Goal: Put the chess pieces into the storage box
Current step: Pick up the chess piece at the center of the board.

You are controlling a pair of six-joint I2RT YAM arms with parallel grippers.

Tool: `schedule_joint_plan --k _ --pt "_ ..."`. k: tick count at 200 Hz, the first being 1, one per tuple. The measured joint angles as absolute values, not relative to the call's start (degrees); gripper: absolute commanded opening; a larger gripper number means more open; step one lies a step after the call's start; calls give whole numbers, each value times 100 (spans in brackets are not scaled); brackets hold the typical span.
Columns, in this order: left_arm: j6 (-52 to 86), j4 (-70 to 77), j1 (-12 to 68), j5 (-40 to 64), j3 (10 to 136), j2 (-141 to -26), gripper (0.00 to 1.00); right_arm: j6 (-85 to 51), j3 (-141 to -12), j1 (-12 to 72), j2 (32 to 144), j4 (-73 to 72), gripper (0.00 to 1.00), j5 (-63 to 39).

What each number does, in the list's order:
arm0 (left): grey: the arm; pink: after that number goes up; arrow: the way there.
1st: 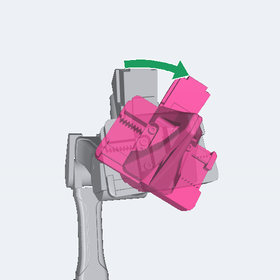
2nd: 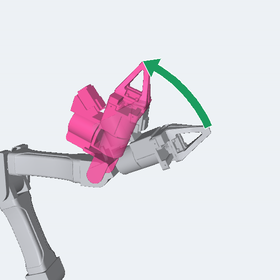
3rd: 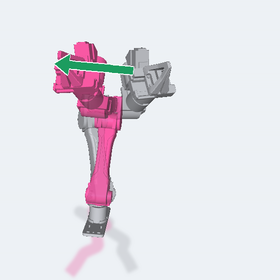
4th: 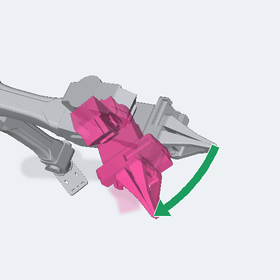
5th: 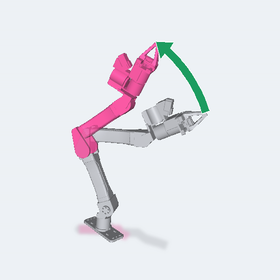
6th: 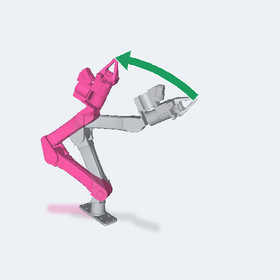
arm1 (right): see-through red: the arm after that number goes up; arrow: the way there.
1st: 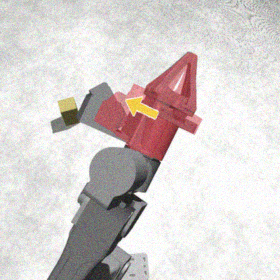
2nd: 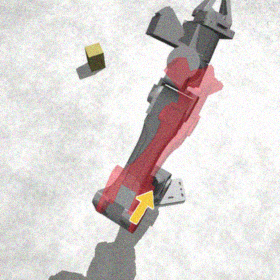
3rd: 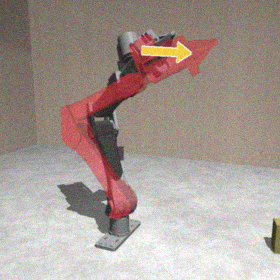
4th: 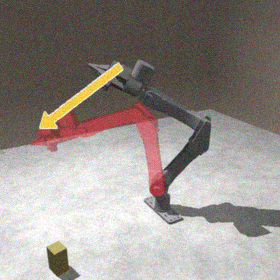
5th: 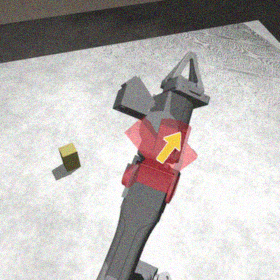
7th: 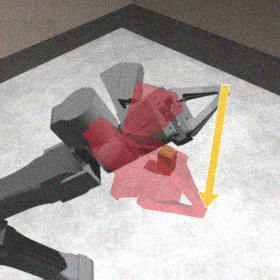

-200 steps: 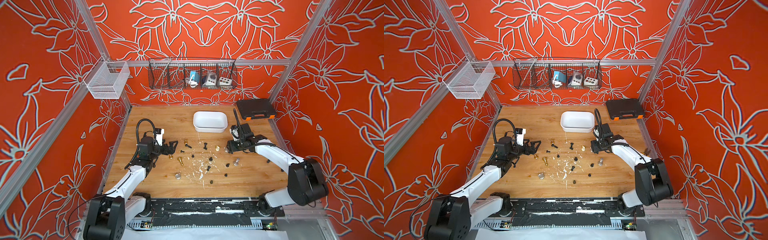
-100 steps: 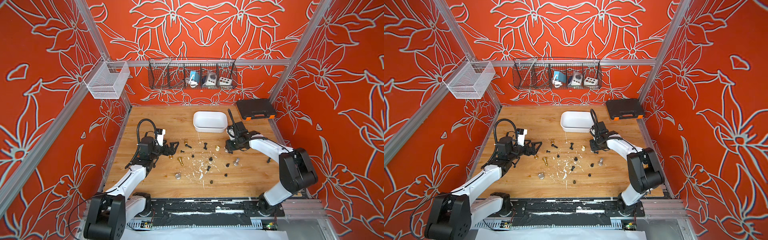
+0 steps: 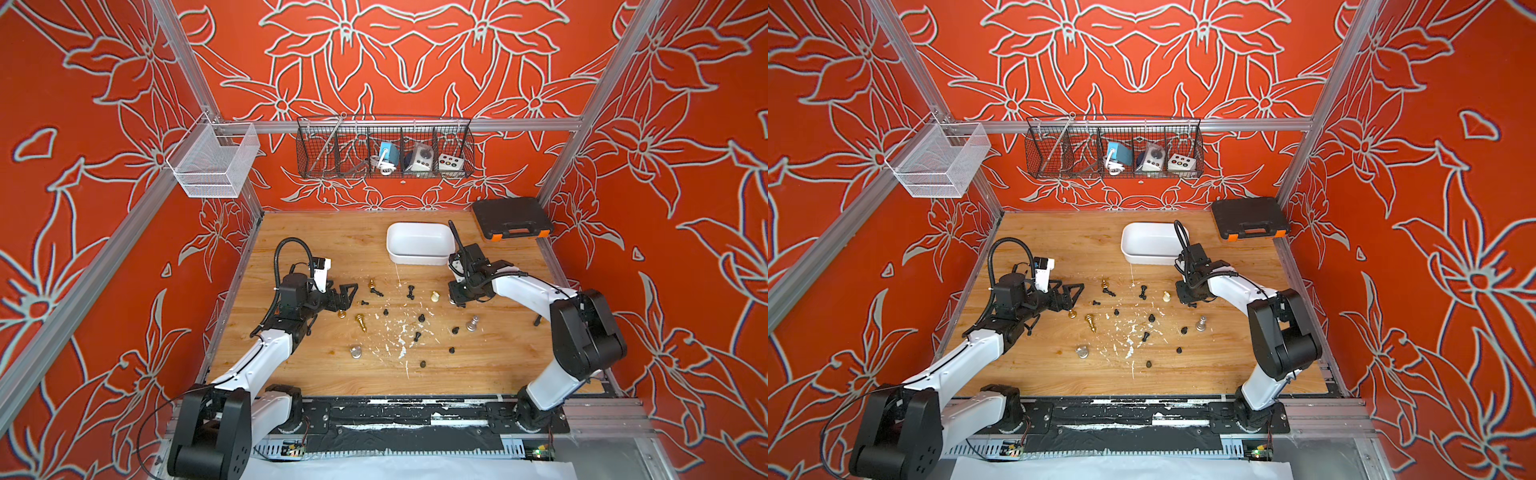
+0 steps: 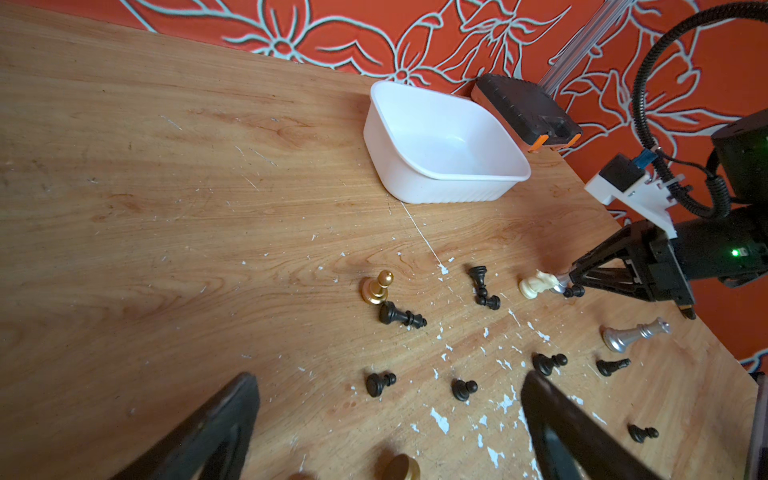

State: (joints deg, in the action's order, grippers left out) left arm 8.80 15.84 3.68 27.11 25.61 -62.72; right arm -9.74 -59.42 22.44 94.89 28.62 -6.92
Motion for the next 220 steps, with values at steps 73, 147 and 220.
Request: schedule_joint_plan --k 73,147,220 --pt "884 1570 368 2716 2561 -6272 98 -1000 -5970 2248 9494 2862 18 -596" --pt "902 1549 368 2714 2561 -6289 98 -976 -6423 2248 9498 2985 17 -548" --pt "972 1549 368 2735 2561 -6307 98 -910 -7629 2248 9561 2974 17 -364"
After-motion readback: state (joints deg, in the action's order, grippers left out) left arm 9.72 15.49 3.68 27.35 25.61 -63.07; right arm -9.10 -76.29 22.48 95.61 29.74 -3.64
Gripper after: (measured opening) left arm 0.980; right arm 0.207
